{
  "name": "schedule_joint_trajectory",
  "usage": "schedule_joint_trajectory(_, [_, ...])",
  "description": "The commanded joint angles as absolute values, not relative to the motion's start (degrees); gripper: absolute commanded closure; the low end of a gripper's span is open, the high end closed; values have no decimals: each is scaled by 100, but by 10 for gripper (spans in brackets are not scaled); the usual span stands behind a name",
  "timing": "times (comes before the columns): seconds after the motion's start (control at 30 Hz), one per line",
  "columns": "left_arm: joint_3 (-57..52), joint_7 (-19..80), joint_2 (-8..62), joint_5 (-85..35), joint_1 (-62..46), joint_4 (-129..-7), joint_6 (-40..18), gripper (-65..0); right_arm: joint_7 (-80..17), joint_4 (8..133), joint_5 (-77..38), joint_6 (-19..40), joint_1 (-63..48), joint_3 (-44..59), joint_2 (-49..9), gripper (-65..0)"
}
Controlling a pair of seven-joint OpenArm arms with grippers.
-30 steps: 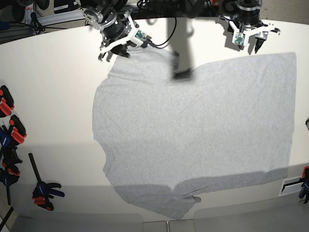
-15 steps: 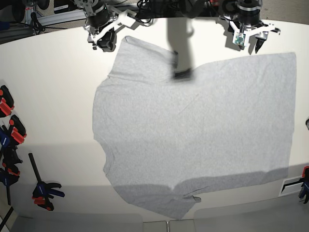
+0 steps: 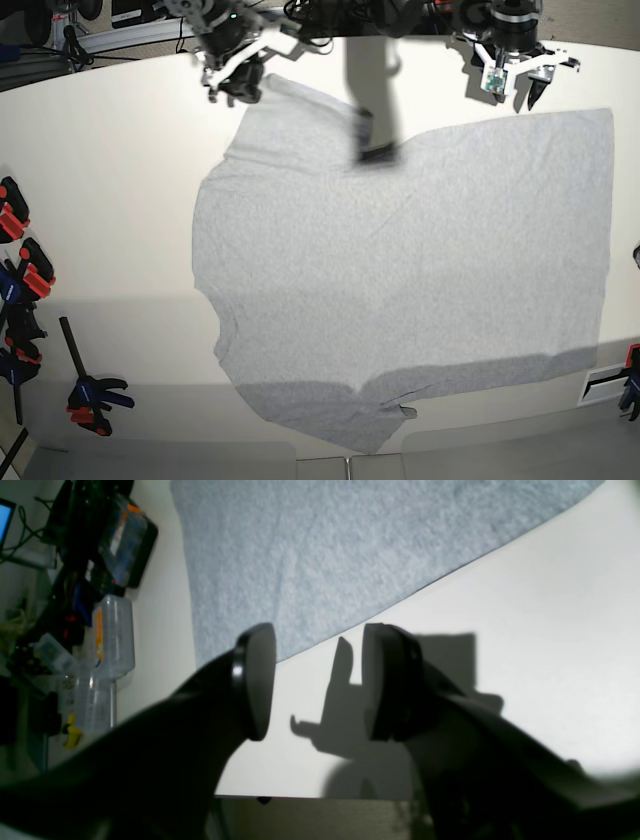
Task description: Fold the T-shirt properly
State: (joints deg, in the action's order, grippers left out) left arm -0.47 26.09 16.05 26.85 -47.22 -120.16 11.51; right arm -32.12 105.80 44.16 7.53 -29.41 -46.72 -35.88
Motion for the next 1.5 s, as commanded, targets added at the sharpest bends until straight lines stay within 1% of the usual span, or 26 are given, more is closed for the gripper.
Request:
schedule_joint_trajectory(0.0, [-69,2530,1638,2759,-4759,-12123,1225,-260,-3267,10449,3594,1573,-3109,-4766,-3579,-274])
schedule_joint_trajectory(0.1, [-69,2532,1638,2759,-4759,-12123,1225,-260,-3581,10464,3225,1717,-3114,-4777,-3494,-274])
schedule_joint_trajectory(0.17, [-69,2530,1638,2759,-4759,-12123,1225,-260,-3673,10523,3111,1708,-3118,-4777,-3494,-274])
schedule_joint_trajectory(0.37, [-69,2532,1638,2759,-4757,-12123,1225,-260,-3697,11271,3079,1299,-3131,-4775,-3492,-274])
schedule_joint_trajectory(0.5, [-69,2532,1638,2759,-4759,-12123,1225,-260,-4062,11821,2974,827,-3127,-4775,-3492,-276])
schedule_joint_trajectory(0.57, [-69,2532,1638,2759,-4759,-12123,1225,-260,-4077,11942,2974,766,-3127,-4775,-3492,-290])
schedule_joint_trajectory(0.67, [-71,2532,1638,2759,-4759,-12123,1225,-260,-4036,11944,2967,766,-3127,-4764,-3494,-334])
schedule_joint_trajectory(0.73, [-69,2534,1638,2759,-4759,-12123,1225,-260,-3887,11944,2963,687,-3127,-4759,-3492,-336])
schedule_joint_trajectory(0.77, [-69,2534,1638,2759,-4757,-12123,1225,-260,-3813,11944,2915,532,-3127,-4759,-3492,-336])
schedule_joint_trajectory(0.83, [-69,2539,1638,2759,-4759,-12123,1225,-260,-3782,11944,2556,261,-3072,-4753,-3492,-336])
schedule_joint_trajectory(0.93, [-71,2574,1638,2759,-4759,-12123,1225,-260,-4001,11917,1629,152,-2877,-4558,-3485,-336])
schedule_joint_trajectory(1.07, [-69,2571,1638,2759,-4759,-12123,1225,-260,-4069,11902,1135,215,-2810,-3968,-3378,-336])
schedule_joint_trajectory(1.13, [-69,2576,1638,2759,-4759,-12123,1225,-260,-4062,11900,862,493,-2810,-3701,-3343,-336])
schedule_joint_trajectory(1.23, [-69,2574,1638,2759,-4757,-12123,1225,-260,-4029,11900,233,1105,-2810,-3402,-3227,-336])
schedule_joint_trajectory(1.3, [-69,2576,1638,2759,-4759,-12123,1225,-260,-4036,11896,-14,1376,-2810,-3286,-3116,-336])
schedule_joint_trajectory(1.37, [-69,2576,1638,2759,-4759,-12123,1225,-260,-4036,11865,-36,1522,-2810,-3245,-3026,-336])
schedule_joint_trajectory(1.47, [-69,2578,1636,2759,-4759,-12123,1225,-260,-4014,11725,-16,1579,-2749,-3234,-3000,-336])
